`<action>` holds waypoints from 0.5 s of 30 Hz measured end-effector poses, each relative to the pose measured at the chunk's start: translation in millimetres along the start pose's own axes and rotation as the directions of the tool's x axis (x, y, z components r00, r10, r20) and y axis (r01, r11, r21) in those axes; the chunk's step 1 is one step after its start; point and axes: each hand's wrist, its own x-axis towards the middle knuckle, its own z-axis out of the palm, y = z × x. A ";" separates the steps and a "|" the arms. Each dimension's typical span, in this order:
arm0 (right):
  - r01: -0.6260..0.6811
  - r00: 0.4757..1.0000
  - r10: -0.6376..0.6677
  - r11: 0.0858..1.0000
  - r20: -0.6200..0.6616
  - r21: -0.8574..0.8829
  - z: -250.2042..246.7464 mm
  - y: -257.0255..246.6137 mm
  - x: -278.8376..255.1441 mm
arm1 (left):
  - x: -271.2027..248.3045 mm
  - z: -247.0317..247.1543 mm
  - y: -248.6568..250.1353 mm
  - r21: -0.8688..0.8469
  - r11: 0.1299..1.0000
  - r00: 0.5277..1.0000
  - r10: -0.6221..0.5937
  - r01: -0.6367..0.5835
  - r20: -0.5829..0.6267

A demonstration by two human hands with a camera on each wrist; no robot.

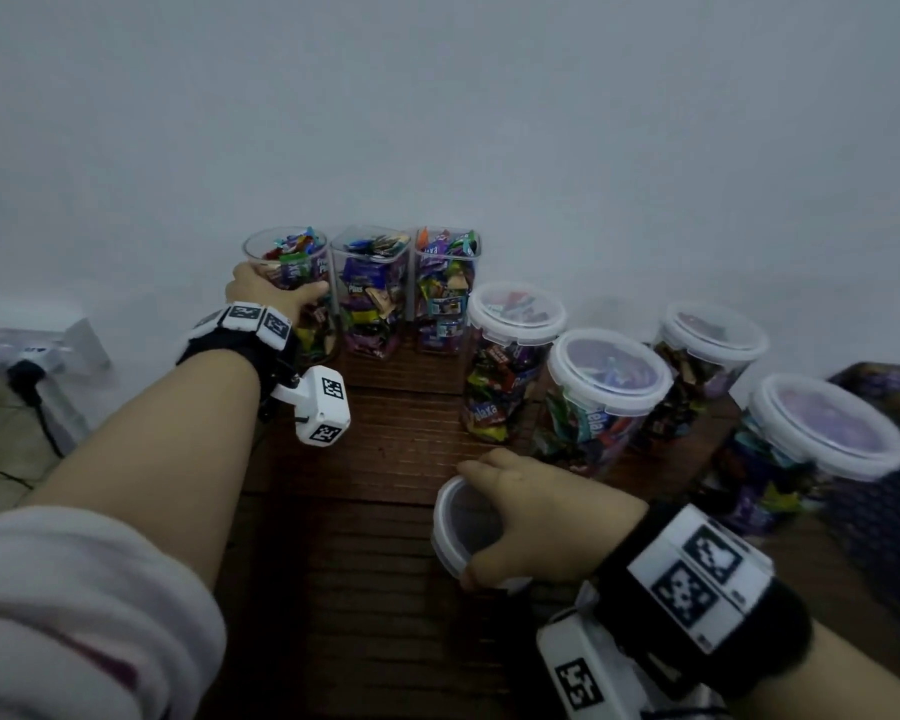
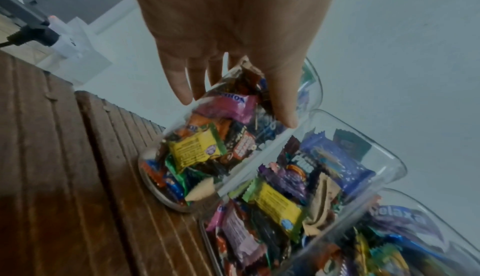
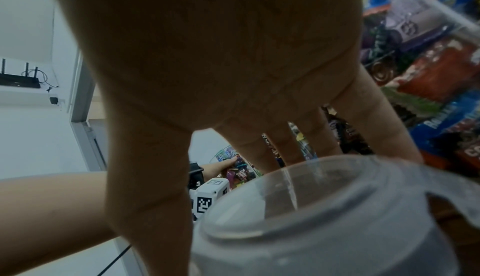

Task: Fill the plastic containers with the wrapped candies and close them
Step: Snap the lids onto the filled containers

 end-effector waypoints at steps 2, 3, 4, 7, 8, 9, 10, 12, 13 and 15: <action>-0.010 1.000 0.010 1.000 0.000 -0.005 -1.6 -1.3 0.5 | -6.6 -4.8 0.3 0.019 1.000 1.000 0.013 -0.013 -0.004; -0.012 1.000 0.012 1.000 -0.001 -0.008 -2.5 -1.9 0.3 | -11.4 -7.0 -1.0 0.014 1.000 1.000 0.027 -0.027 -0.009; -0.015 1.000 0.015 1.000 -0.004 -0.011 -3.5 -2.7 -0.5 | -17.5 -10.0 -2.5 0.008 0.999 0.999 0.047 -0.047 -0.015; -0.019 0.999 0.019 1.000 -0.029 -0.014 -6.2 -4.3 -4.5 | -40.6 -23.5 -6.9 0.016 0.996 0.996 0.085 -0.085 -0.016; -0.019 0.999 0.019 1.000 -0.041 -0.012 -7.3 -5.0 -6.5 | -48.5 -30.2 -8.4 0.019 0.996 0.996 0.089 -0.088 -0.015; -0.019 0.998 0.019 1.000 -0.053 -0.011 -8.3 -5.7 -8.6 | -55.6 -37.5 -10.0 0.016 0.996 0.996 0.093 -0.093 -0.016; -0.019 0.998 0.018 1.000 -0.068 -0.010 -9.6 -6.5 -11.0 | -63.5 -46.0 -10.9 0.011 0.994 0.994 0.105 -0.105 -0.018; -0.017 0.995 0.016 1.000 -0.102 -0.001 -12.1 -8.4 -16.5 | -79.2 -64.4 -12.0 -0.010 0.990 0.990 0.138 -0.138 -0.013; -0.015 0.992 0.016 1.000 -0.122 0.005 -13.3 -9.7 -19.7 | -86.9 -72.9 -13.0 -0.026 0.988 0.988 0.153 -0.153 0.001; -0.014 0.987 0.018 1.000 -0.160 0.023 -15.6 -11.8 -27.0 | -103.8 -87.8 -15.8 -0.075 0.982 0.983 0.178 -0.174 0.046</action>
